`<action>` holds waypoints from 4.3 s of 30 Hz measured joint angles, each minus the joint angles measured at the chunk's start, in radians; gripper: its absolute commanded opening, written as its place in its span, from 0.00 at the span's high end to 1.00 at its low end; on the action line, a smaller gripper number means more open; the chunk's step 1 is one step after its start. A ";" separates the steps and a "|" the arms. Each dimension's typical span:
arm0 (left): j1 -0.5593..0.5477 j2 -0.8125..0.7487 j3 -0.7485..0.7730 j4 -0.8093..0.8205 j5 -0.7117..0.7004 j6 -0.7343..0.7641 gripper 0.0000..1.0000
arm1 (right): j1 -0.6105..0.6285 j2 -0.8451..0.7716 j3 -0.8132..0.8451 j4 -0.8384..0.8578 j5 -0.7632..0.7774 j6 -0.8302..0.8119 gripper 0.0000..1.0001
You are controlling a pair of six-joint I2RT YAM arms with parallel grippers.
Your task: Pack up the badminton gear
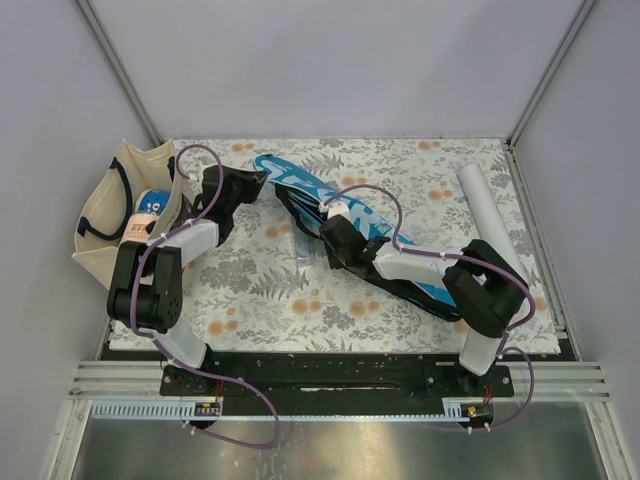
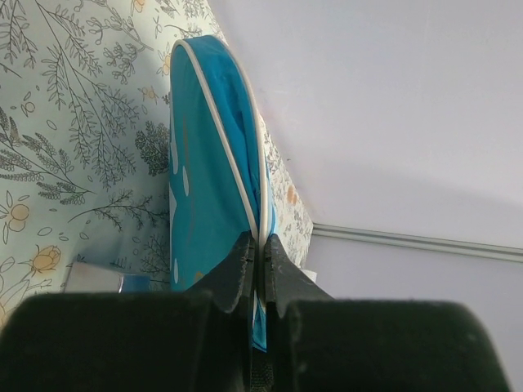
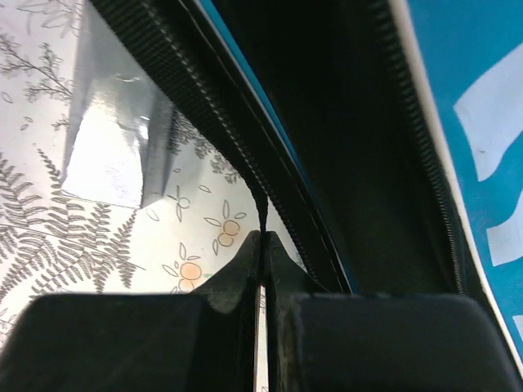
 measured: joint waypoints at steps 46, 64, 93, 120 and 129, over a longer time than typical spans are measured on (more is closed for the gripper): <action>-0.005 -0.042 0.067 -0.271 -0.052 0.132 1.00 | -0.399 0.066 0.347 0.033 -0.142 0.080 0.41; -0.016 -0.042 0.139 -0.433 -0.044 0.018 1.00 | -0.407 0.060 0.458 -0.269 -0.220 0.040 0.40; -0.029 -0.076 0.139 -0.502 -0.019 -0.179 1.00 | -0.026 0.015 -0.099 0.795 -0.271 0.072 0.40; -0.030 -0.114 0.139 -0.586 0.005 -0.243 1.00 | 0.058 0.272 0.143 0.883 0.114 0.065 0.67; -0.030 -0.119 0.139 -0.600 0.004 -0.248 1.00 | 0.058 0.272 0.144 0.887 0.114 0.026 0.77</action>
